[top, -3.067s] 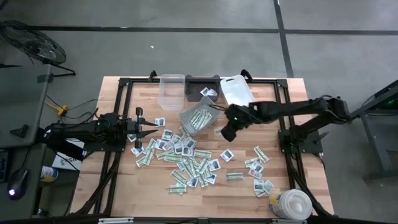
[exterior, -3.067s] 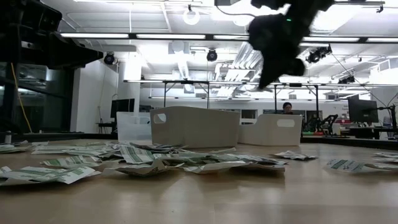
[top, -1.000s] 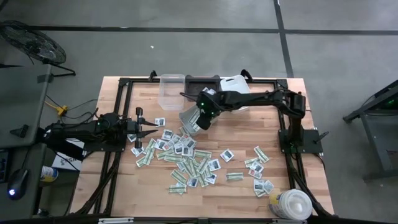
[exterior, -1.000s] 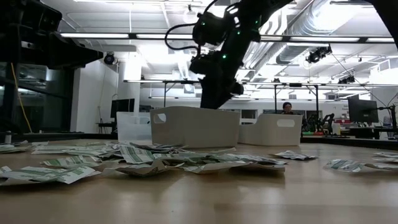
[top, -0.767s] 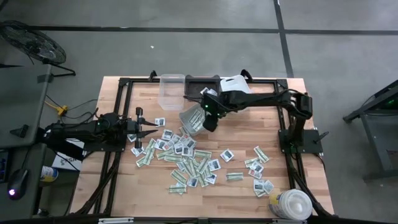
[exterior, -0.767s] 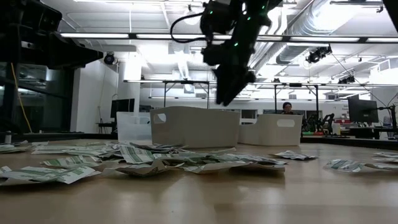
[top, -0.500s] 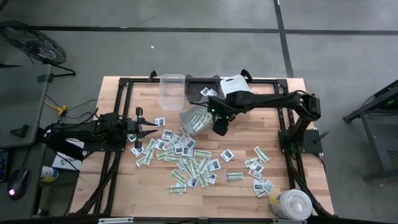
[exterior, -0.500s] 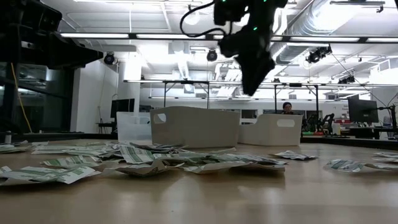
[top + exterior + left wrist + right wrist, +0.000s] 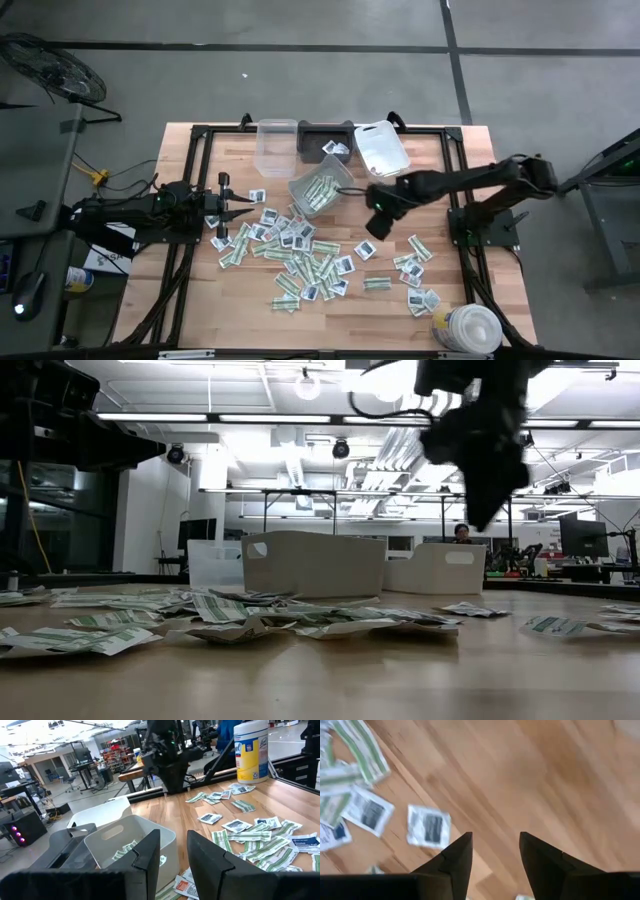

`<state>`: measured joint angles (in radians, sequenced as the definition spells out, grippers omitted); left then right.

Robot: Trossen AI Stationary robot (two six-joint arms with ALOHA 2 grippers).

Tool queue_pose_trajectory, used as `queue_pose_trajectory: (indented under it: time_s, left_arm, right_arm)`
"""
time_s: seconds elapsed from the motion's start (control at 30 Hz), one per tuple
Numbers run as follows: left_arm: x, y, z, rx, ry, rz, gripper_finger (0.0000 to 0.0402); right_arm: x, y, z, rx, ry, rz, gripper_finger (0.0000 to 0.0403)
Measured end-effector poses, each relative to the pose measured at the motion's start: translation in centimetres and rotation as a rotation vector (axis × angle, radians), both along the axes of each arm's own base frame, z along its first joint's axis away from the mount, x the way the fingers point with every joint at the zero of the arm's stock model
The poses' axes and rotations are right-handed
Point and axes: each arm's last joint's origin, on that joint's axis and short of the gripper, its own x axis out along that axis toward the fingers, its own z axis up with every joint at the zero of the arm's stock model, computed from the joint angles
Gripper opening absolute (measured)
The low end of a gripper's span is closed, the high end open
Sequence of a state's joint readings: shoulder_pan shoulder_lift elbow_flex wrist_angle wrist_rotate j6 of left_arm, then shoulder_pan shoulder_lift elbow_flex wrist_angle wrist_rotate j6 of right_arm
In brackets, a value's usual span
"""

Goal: Pick & Place First Aid Supplies
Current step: Put the bandage pack into the gray bin

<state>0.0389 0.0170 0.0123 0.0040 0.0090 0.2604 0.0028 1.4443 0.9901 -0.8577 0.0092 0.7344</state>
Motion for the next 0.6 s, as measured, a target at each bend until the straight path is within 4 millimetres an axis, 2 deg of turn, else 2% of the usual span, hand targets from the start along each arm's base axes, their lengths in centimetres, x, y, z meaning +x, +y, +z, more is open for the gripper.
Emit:
queue_pose_trajectory:
  time_s: [0.23,0.43,0.6]
  left_arm:
    - [0.0,0.0,0.0,0.000,0.000,0.000,0.0096]
    - [0.0,0.0,0.0,0.000,0.001,0.001,0.0096]
    - [0.0,0.0,0.0,0.000,0.000,0.000,0.0096]
  right_arm:
    - [-2.8,2.1,-1.9,0.066,0.065,-0.131,0.0156]
    - [-3.7,2.8,-3.1,0.095,0.117,-0.307,0.0156]
    - [-3.9,2.8,-3.3,0.110,0.126,-0.461,0.0165]
